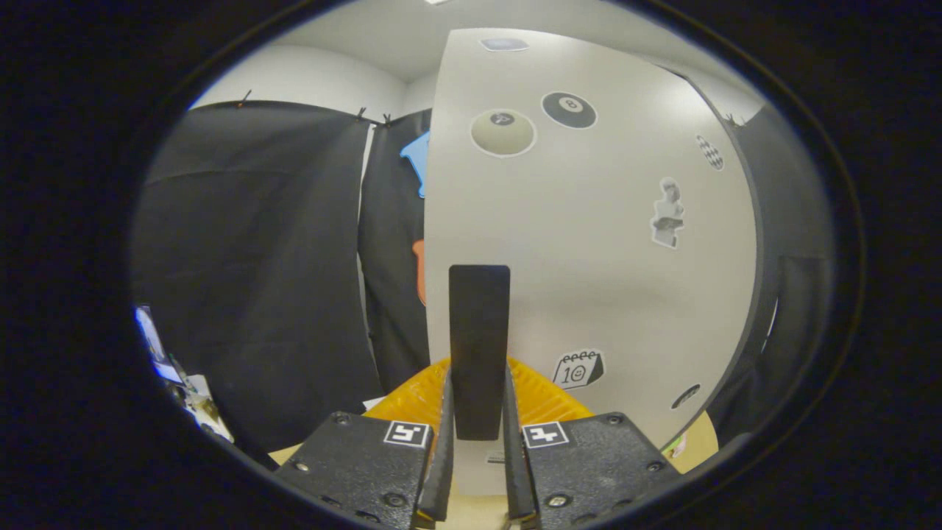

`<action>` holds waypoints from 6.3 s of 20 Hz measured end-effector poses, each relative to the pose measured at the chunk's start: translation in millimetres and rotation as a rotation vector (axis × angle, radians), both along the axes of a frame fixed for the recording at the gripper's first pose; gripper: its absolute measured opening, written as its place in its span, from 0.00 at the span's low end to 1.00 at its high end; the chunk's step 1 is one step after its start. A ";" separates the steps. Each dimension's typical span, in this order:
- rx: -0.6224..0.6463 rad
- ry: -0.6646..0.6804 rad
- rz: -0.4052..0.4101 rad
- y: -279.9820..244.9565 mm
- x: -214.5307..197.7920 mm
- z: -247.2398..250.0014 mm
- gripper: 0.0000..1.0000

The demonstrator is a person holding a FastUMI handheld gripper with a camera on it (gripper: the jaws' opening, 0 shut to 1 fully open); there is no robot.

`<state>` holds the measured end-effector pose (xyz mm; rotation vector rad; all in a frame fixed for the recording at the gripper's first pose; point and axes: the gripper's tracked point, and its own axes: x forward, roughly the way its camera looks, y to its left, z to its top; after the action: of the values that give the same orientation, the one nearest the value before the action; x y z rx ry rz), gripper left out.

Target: Open the shoe cabinet door, grab the shoes and put them into the shoe cabinet, then close the shoe cabinet door.

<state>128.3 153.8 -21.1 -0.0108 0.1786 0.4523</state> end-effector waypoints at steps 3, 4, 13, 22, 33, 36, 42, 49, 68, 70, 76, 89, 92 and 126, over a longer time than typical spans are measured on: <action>0.007 -0.014 0.013 -23.0 -27.5 -0.6 0.33; 0.012 -0.020 0.023 -28.6 -33.2 -1.3 0.33; 0.079 -0.034 0.048 -92.6 -85.4 0.7 0.30; 0.052 -0.090 -0.064 -176.8 -113.4 7.2 0.26; -0.054 -0.160 -0.315 -297.9 -119.1 4.5 0.05; -0.056 -0.170 -0.394 -329.8 -114.5 3.1 0.04; 0.002 -0.100 -0.344 -335.8 -122.1 -7.5 0.04; 0.073 -0.267 -0.374 -295.0 -206.3 14.7 0.63; 0.097 -0.174 -0.268 -128.7 -108.3 -195.3 1.00; 0.051 -0.156 -0.253 -115.2 -96.4 -234.2 1.00; -0.073 0.069 -0.213 -83.8 -73.5 -363.2 1.00; -0.143 0.400 -0.199 -67.3 -15.8 -491.5 0.36; -0.102 0.408 -0.178 -65.5 -17.8 -487.8 0.15; 0.011 -0.119 -0.069 -74.9 -16.8 -13.1 0.11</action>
<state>111.4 78.9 -34.1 -0.0207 0.0593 0.3830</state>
